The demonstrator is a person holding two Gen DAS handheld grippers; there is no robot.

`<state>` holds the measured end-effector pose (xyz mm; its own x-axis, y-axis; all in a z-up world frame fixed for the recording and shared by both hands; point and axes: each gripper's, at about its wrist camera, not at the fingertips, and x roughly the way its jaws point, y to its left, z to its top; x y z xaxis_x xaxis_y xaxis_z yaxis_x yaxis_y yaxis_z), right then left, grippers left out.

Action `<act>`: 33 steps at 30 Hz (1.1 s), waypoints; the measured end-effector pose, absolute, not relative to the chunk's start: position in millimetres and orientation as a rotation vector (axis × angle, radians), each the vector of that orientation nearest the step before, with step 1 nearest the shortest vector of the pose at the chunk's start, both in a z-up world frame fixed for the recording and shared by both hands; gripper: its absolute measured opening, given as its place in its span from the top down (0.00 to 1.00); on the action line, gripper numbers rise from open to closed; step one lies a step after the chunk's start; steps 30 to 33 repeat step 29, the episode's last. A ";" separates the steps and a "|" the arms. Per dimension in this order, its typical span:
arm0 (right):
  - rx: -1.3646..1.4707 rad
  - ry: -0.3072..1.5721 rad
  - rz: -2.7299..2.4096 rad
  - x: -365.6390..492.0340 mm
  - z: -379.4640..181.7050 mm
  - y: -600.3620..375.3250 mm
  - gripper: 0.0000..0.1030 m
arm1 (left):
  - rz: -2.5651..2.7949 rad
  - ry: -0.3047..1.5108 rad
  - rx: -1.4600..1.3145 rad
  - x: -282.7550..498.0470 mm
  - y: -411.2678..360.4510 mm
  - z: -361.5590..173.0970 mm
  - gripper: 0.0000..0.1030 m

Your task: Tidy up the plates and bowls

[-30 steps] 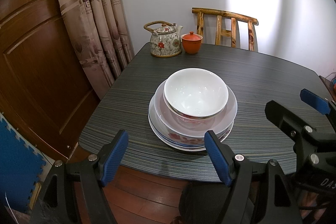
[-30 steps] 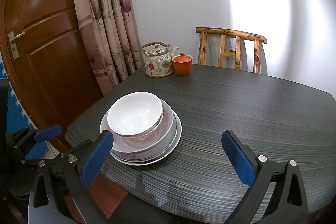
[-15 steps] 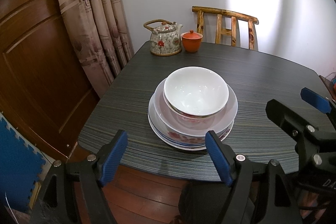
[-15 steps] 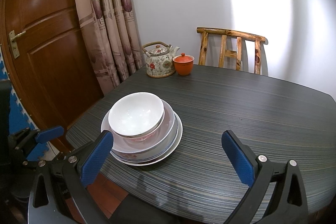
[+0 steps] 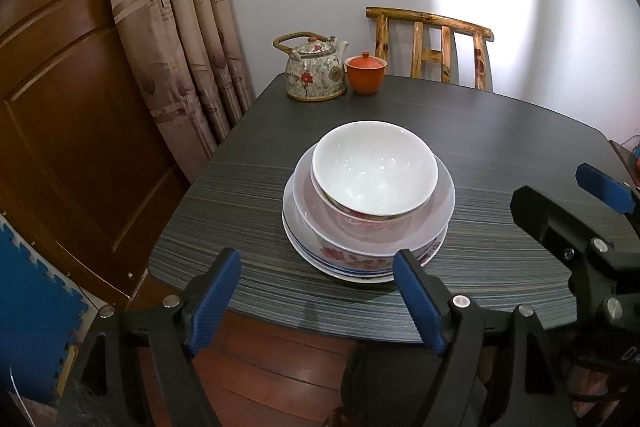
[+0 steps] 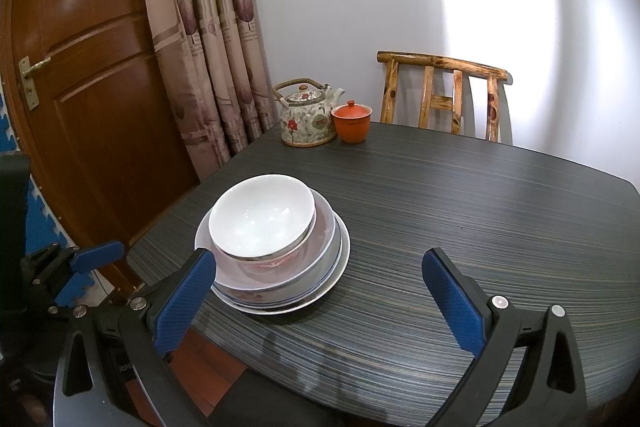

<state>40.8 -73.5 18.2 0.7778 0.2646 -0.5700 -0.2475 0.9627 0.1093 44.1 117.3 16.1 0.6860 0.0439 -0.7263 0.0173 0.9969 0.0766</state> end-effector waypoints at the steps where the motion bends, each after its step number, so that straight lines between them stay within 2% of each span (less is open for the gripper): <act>1: 0.029 0.620 0.277 40.4 17.9 -73.8 0.01 | 0.013 0.818 0.080 44.4 117.0 15.6 0.21; 5: 0.029 0.621 0.278 40.4 17.9 -73.9 0.01 | -0.002 0.833 0.077 45.7 116.5 12.8 0.19; 7: 0.029 0.622 0.279 40.1 17.9 -74.0 0.01 | -0.019 0.851 0.071 47.0 115.3 9.9 0.14; 17: 0.047 0.618 0.276 39.3 16.1 -90.7 0.01 | 0.089 0.744 0.088 36.8 119.5 13.2 0.13; 24: 0.064 0.631 0.218 45.7 10.9 -127.1 0.01 | 0.088 0.754 0.094 39.1 119.1 10.6 0.13; 29: 0.118 0.647 0.082 62.5 4.5 -195.2 0.01 | 0.083 0.808 0.088 47.3 121.2 7.5 0.13; 33: 0.118 0.647 0.082 62.5 4.5 -195.2 0.01 | 0.083 0.808 0.088 47.3 121.2 7.5 0.13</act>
